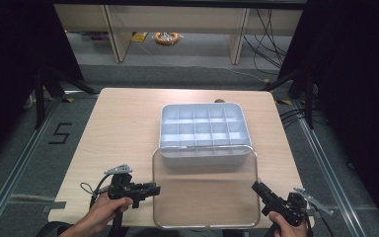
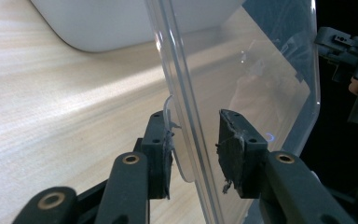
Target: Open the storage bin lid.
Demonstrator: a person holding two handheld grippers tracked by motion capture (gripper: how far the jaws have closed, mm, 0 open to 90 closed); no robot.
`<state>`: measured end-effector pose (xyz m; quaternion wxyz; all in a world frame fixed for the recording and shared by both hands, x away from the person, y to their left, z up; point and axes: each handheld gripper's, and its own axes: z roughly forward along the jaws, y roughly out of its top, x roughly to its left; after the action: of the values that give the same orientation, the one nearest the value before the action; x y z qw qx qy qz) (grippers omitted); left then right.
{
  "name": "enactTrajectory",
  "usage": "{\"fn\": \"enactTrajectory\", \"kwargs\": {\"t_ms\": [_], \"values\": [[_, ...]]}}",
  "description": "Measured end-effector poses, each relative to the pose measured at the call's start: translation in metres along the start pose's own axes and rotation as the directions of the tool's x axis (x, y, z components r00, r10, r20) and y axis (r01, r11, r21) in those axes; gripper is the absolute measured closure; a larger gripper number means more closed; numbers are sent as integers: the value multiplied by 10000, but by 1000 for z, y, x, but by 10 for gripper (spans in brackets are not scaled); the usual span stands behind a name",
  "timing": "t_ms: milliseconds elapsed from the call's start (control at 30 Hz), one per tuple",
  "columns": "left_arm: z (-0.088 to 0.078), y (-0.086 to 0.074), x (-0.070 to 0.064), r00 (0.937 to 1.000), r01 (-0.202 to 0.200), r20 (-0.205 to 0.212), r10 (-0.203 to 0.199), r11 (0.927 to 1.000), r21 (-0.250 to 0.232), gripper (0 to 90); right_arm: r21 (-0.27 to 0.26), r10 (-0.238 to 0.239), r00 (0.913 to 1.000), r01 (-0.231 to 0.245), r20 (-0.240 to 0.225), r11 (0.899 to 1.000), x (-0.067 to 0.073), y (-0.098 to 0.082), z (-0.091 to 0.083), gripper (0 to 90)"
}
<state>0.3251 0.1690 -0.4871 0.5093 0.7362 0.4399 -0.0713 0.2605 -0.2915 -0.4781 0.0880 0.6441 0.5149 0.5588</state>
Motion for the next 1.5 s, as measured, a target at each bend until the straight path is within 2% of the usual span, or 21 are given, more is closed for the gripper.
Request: {"fn": "enactTrajectory", "kwargs": {"t_ms": [100,167,200,300,333,400,633,667,700,833,967,1000,1100,1133,1200,1267,1300,1333,1400,1433,1500], "values": [[1,-3,0,9999,-101,-39,102,9998,193,637,30,32,9999,-31,-155,10000,-3,-4,0,662],[3,-5,0,10000,-85,-46,87,9996,267,637,121,54,10000,-54,-18,9999,-3,-5,-1,662],[4,-6,0,10000,-48,-65,50,9996,289,637,76,-192,9996,190,227,9998,-5,-6,1,661],[6,-11,0,10000,-63,-69,66,9986,520,635,313,153,9999,-155,68,9994,-4,-6,-1,659],[8,-12,0,9999,-31,-118,37,9986,530,635,177,-180,9997,177,158,9997,-7,-7,0,659],[9,-15,0,10000,-8,-38,10,9974,718,633,186,28,10000,-30,84,9998,-8,-10,0,659],[13,-19,2,10000,62,-61,-57,9955,946,619,520,-145,9992,125,380,9986,-11,-13,0,653],[13,-19,2,9999,66,-103,-56,9953,961,616,551,311,9990,-328,318,9979,-9,-15,1,653],[13,-20,2,9998,90,-173,-74,9956,937,613,562,165,9990,-188,410,9982,-11,-16,3,653],[14,-20,1,9994,-189,-265,216,9949,986,595,729,328,9986,-358,420,9967,-10,-17,3,650],[14,-22,-1,9991,-258,-304,290,9945,1015,595,688,105,9991,-133,413,9975,-12,-18,5,645],[14,-22,0,9987,-375,-293,411,9928,1137,595,711,-330,9986,300,416,9970,-15,-18,4,645],[13,-23,0,9982,-493,-273,530,9912,1228,595,816,-95,9985,50,542,9967,-13,-19,3,645],[13,-23,-1,9982,-484,-282,523,9910,1252,594,843,-416,9973,364,610,9958,-15,-19,3,645],[15,-24,-2,9991,-299,-261,330,9930,1142,594,834,-277,9976,223,641,9963,-16,-20,5,644],[16,-25,-2,9988,-340,-301,379,9919,1226,589,826,-508,9970,459,582,9955,-17,-20,4,643],[17,-26,-2,9991,-282,-293,320,9920,1231,586,1059,-191,9950,87,981,9943,-15,-21,4,643],[17,-26,-2,9991,-272,-298,313,9915,1269,581,998,-143,9974,72,707,9950,-19,-22,6,642],[18,-26,-2,9991,-262,-290,302,9914,1283,581,1067,-191,9972,113,717,9942,-19,-22,6,642],[18,-26,-2,9991,-261,-304,302,9914,1281,579,964,-513,9965,449,654,9943,-21,-22,7,641],[18,-26,-1,9991,-231,-310,273,9912,1303,576,1115,-324,9962,233,810,9935,-20,-22,6,640]]}}
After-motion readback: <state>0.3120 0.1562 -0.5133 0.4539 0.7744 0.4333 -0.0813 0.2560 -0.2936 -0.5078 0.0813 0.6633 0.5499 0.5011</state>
